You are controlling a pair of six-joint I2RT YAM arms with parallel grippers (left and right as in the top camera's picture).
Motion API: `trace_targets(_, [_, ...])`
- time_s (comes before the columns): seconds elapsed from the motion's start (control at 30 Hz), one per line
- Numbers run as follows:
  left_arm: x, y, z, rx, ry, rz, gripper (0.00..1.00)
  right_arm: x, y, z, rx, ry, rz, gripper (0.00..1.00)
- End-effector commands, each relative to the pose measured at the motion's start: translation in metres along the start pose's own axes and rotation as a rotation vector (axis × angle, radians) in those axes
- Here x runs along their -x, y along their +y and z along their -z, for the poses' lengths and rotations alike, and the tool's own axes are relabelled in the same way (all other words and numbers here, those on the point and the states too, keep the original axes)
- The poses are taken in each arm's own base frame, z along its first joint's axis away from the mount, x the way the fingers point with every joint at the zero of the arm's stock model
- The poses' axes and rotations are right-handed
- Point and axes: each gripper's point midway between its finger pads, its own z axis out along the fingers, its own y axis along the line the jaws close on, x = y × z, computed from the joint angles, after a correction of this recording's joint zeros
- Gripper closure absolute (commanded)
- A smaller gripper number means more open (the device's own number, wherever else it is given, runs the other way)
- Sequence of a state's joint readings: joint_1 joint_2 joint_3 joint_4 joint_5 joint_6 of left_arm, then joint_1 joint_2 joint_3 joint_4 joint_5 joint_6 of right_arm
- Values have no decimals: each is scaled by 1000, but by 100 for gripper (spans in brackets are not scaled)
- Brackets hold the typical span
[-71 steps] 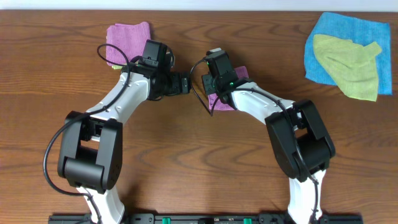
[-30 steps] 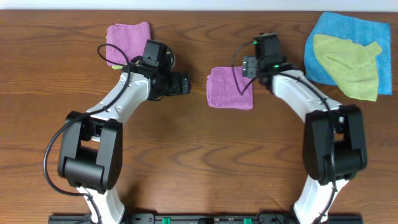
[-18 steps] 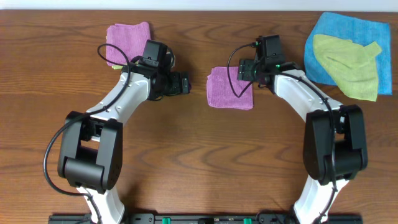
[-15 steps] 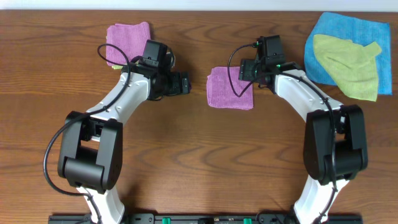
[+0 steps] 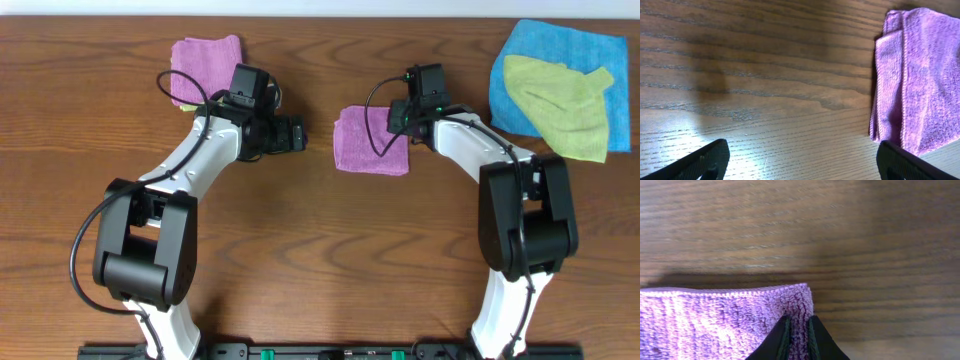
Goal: Fold the cloth
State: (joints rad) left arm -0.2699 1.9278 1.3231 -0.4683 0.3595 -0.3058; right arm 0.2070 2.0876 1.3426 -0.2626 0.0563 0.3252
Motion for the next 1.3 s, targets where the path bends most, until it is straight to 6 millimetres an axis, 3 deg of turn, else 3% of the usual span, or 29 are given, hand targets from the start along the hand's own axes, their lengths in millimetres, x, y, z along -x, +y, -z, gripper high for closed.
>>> trace_targets(0.0, [10,-7,13,-11,-40,-33,5,6,-17,1,-91,-21,8,81])
trace_targets(0.13, [10,-7,13,-11,-40,-33,5,5,-17,1,-92,-17,35,79])
trace_targets(0.17, [10,-8,13,-13,-39,-33,5,5,-16,1,-86,-16,35,71])
trace_targets(0.2, [9,-10,13,-26,-35,-34,5,5,-13,1,-69,-15,34,55])
trace_targets(0.27, [7,-18,14,-71,-21,-36,5,6,2,8,18,-4,47,34])
trace_targets(0.33, [6,-28,16,-125,-12,-39,5,12,17,28,104,-1,69,4])
trace_targets(0.37, [5,-33,18,-153,-7,-33,5,16,17,42,107,-8,72,2])
trace_targets(0.5, [8,-46,33,-180,-34,-59,5,30,8,106,68,-47,137,1])
trace_targets(0.6, [14,-50,48,-152,-87,-84,5,24,-1,157,52,-44,214,1])
trace_targets(0.7, [18,-55,62,-147,-124,-109,5,7,-12,198,46,-42,272,1])
trace_targets(0.8, [14,-59,73,-149,-127,-113,5,-24,-28,231,56,-56,269,2])
trace_targets(1.03, [-6,-54,84,-124,-64,-109,5,-109,-55,279,143,-210,183,5])
trace_targets(1.07, [-7,-53,84,-122,-57,-109,5,-120,-62,286,135,-266,148,1])
trace_targets(1.27, [-10,-52,84,-117,-48,-117,5,-165,-92,297,51,-379,55,1])
